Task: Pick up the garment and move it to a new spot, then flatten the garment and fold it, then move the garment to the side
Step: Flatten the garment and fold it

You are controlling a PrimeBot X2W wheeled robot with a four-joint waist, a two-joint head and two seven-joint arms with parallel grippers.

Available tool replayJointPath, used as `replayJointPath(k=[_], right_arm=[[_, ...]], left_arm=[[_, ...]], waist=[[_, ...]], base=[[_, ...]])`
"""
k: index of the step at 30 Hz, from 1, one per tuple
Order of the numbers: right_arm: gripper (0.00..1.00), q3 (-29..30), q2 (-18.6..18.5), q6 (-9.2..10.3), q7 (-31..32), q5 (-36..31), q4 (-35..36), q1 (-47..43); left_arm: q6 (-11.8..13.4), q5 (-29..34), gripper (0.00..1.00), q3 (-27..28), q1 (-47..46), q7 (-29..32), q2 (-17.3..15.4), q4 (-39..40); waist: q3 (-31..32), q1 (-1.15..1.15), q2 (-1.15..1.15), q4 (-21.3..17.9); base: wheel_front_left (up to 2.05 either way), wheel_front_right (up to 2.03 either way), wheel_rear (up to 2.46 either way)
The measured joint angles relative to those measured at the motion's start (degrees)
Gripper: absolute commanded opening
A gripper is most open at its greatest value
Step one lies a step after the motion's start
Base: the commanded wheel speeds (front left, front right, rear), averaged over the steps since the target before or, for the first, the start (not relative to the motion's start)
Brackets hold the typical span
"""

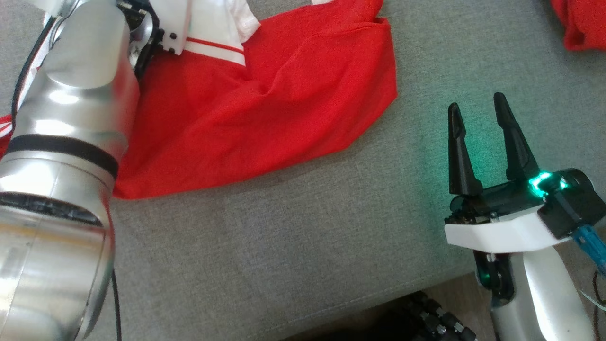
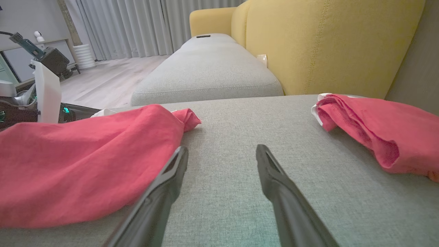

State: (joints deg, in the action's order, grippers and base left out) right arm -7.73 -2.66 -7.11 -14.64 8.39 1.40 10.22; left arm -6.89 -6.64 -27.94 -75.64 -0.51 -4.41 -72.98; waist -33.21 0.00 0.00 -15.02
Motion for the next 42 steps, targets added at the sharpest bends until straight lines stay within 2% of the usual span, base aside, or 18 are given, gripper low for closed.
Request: replayJointPath(k=[4, 5, 6, 7, 9, 12, 17, 21, 27, 32, 35, 38, 39, 42], right_arm=[[1.00, 0.0, 0.0, 0.00, 0.0, 0.0, 0.0, 0.0], [1.00, 0.0, 0.0, 0.00, 0.0, 0.0, 0.0, 0.0], [1.00, 0.0, 0.0, 0.00, 0.0, 0.0, 0.0, 0.0], [1.00, 0.0, 0.0, 0.00, 0.0, 0.0, 0.0, 0.0], [1.00, 0.0, 0.0, 0.00, 0.0, 0.0, 0.0, 0.0], [1.00, 0.5, 0.0, 0.00, 0.0, 0.0, 0.2, 0.0], [1.00, 1.3, 0.0, 0.00, 0.0, -0.9, 0.9, 0.0], [1.00, 1.0, 0.0, 0.00, 0.0, -1.5, 1.0, 0.0], [1.00, 0.0, 0.0, 0.00, 0.0, -1.9, -0.3, 0.0], [1.00, 0.2, -0.2, 0.00, 0.0, -1.8, -2.3, 0.0], [1.00, 0.5, -0.8, 0.00, 0.0, -1.8, -3.4, -0.1], [1.00, 1.3, -1.5, 0.00, 0.0, -1.4, -4.1, -0.5], [1.00, 2.0, -1.8, 0.00, 0.0, -1.3, -4.2, -1.0], [1.00, 2.7, -2.1, 0.00, 0.0, -1.2, -4.4, -2.5]], left_arm=[[0.0, -2.0, 1.00, -3.1, -0.2, 1.4, 0.1, 0.2], [0.0, -2.8, 0.95, -4.3, -0.2, 2.3, 0.1, 0.5], [0.0, -4.0, 0.25, -5.4, -0.3, 3.6, 0.1, 0.8], [0.1, -5.5, 0.00, -6.8, -0.3, 4.8, 0.1, 1.4], [-0.1, -8.4, 0.00, -9.7, 0.0, 6.8, 0.7, 3.2], [0.1, -12.1, 0.00, -13.9, 0.9, 6.3, 0.0, 6.4], [-0.2, -17.8, 0.00, -19.2, 5.0, -1.2, -1.7, 11.7], [-0.7, -22.0, 0.00, -20.0, 6.3, -6.1, -3.0, 15.0], [-0.7, -34.1, 0.00, -19.4, 8.6, -11.0, -9.4, 27.1], [-0.5, -40.5, 0.00, -16.5, 18.8, -12.8, -16.8, 39.2], [2.7, -41.7, 0.00, -14.0, 26.4, -13.3, -21.1, 48.9], [7.8, -42.8, 0.00, -11.2, 34.2, -13.7, -24.8, 61.2], [11.8, -43.2, 0.00, -9.0, 39.6, -13.7, -27.6, 69.6], [17.9, -43.5, 0.00, -5.0, 47.1, -13.8, -32.2, 80.1]], waist=[[0.0, 0.00, 0.00, -0.2], [0.0, 0.00, 0.00, -0.3], [0.0, 0.00, 0.00, -0.4], [0.0, 0.00, 0.00, -0.4], [0.0, 0.00, 0.00, -0.3], [0.3, 0.00, 0.00, 0.3], [1.7, 0.00, 0.00, 2.3], [3.2, 0.00, 0.00, 3.8], [7.7, 0.00, 0.00, 6.1], [11.7, 0.00, 0.00, 8.1], [14.1, 0.00, 0.00, 9.3], [16.3, 0.00, 0.00, 10.6], [17.7, 0.00, 0.00, 11.6], [19.5, 0.00, 0.00, 13.1]], base=[[0.00, 0.00, 0.00], [0.00, 0.00, 0.00], [0.00, 0.00, 0.00], [0.00, 0.00, 0.00], [0.00, 0.00, 0.00], [0.00, 0.00, 0.00], [0.00, 0.00, 0.00], [0.00, 0.00, 0.00], [0.00, 0.00, 0.00], [0.00, 0.00, 0.00], [0.00, 0.00, 0.00], [0.00, 0.00, 0.00], [0.00, 0.00, 0.00], [0.00, 0.00, 0.00]])
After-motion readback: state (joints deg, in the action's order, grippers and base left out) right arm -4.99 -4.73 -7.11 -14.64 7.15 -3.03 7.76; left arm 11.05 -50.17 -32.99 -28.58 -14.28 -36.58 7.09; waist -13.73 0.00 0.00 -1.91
